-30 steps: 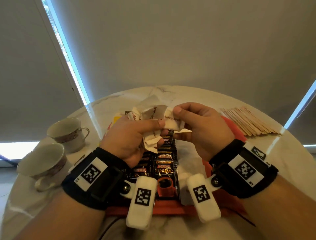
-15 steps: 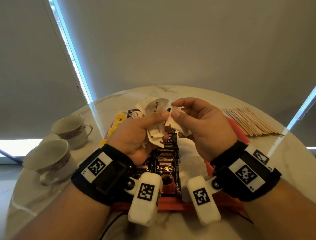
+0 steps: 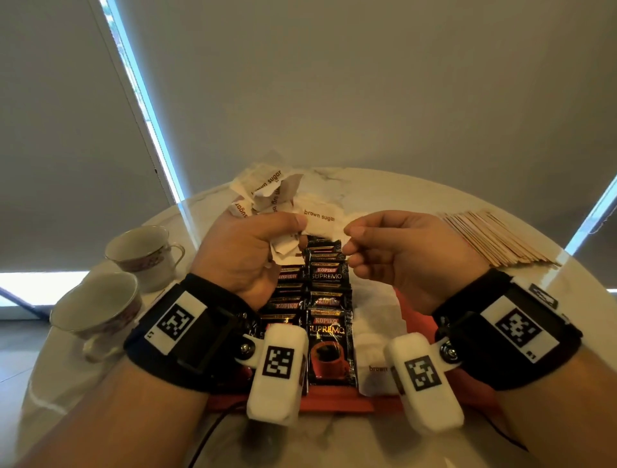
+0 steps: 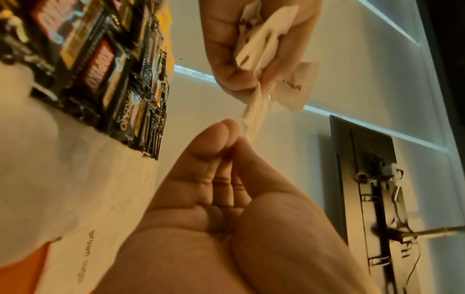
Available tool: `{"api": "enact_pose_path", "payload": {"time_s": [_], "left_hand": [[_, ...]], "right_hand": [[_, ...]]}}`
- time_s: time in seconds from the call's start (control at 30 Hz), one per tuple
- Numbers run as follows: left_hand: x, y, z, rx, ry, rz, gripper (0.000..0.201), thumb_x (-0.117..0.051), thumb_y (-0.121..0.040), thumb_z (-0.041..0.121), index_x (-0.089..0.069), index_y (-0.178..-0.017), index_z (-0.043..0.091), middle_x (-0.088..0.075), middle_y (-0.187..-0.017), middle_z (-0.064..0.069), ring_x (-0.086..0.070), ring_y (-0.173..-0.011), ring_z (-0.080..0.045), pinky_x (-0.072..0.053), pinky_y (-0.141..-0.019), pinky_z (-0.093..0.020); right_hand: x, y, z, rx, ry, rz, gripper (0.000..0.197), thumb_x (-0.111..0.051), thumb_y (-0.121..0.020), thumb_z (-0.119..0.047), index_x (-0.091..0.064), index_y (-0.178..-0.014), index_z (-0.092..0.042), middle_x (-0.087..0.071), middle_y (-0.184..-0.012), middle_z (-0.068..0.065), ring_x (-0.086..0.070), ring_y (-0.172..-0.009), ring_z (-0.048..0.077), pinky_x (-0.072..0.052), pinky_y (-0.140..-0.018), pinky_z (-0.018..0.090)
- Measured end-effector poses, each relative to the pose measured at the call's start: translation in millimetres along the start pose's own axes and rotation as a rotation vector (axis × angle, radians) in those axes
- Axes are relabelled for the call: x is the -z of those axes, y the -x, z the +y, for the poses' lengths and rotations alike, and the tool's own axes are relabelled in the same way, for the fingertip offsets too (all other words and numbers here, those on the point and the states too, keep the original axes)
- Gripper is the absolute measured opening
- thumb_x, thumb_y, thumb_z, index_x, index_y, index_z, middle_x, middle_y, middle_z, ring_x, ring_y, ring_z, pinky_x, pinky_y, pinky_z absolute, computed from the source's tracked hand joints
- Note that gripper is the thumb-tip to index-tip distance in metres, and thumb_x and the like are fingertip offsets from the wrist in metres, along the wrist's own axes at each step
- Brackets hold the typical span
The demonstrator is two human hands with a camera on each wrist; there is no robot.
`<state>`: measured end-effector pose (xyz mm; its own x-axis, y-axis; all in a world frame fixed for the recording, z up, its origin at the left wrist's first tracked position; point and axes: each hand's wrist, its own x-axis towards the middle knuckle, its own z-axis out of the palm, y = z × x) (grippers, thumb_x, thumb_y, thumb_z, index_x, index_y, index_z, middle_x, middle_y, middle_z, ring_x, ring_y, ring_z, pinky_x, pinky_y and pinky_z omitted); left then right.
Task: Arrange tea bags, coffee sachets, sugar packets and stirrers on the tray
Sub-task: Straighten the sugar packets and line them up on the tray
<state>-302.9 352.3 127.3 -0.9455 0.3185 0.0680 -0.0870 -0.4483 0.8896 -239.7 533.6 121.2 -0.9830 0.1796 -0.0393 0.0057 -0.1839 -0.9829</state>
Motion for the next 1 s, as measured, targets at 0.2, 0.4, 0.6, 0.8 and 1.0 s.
{"api": "enact_pose_path", "payload": {"time_s": [0.2,0.4,0.6,0.8,1.0], "left_hand": [[0,2,-7,0.028,0.026,-0.145,0.038,-0.067,-0.076,-0.012,-0.068,-0.112,0.0,-0.077,-0.103,-0.024,-0.078,-0.092,-0.038,-0.064,-0.069,-0.039],[0,-1,-11,0.041,-0.081,-0.057,0.025,-0.071,-0.076,-0.01,-0.07,-0.098,0.001,-0.071,-0.081,-0.01,-0.071,-0.069,-0.02,-0.059,-0.057,-0.027],[2,-4,-7,0.148,-0.045,0.031,0.009,-0.066,-0.092,-0.002,-0.069,-0.1,0.001,-0.068,-0.077,-0.009,-0.067,-0.064,-0.015,-0.058,-0.055,-0.025],[0,-2,-5,0.183,-0.06,0.039,0.007,-0.067,-0.094,0.002,-0.071,-0.099,0.003,-0.07,-0.075,-0.008,-0.068,-0.062,-0.014,-0.058,-0.055,-0.023],[0,-2,-1,0.211,-0.066,0.039,0.008,-0.066,-0.095,0.004,-0.071,-0.102,0.004,-0.069,-0.076,-0.008,-0.067,-0.061,-0.015,-0.056,-0.051,-0.022]], "right_hand": [[-4,1,0,-0.026,-0.032,0.003,0.024,-0.072,-0.088,-0.025,-0.069,-0.101,-0.005,-0.073,-0.086,0.007,-0.069,-0.075,0.019,-0.06,-0.069,0.034],[14,-2,-9,-0.032,0.01,0.106,0.011,-0.073,-0.087,-0.004,-0.068,-0.082,-0.012,-0.071,-0.072,0.003,-0.063,-0.062,0.012,-0.051,-0.054,0.025],[62,-5,-2,-0.173,0.082,0.382,0.019,-0.062,-0.092,0.008,-0.065,-0.106,-0.005,-0.068,-0.083,0.016,-0.058,-0.053,0.012,-0.05,-0.051,0.026],[79,2,6,-0.334,0.276,0.4,0.014,-0.068,-0.09,0.003,-0.071,-0.102,-0.004,-0.074,-0.089,0.02,-0.056,-0.06,0.017,-0.045,-0.058,0.028],[80,0,15,-0.387,0.396,0.395,0.01,-0.073,-0.087,0.002,-0.071,-0.097,-0.002,-0.066,-0.062,0.009,-0.058,-0.055,0.017,-0.049,-0.057,0.028]]}}
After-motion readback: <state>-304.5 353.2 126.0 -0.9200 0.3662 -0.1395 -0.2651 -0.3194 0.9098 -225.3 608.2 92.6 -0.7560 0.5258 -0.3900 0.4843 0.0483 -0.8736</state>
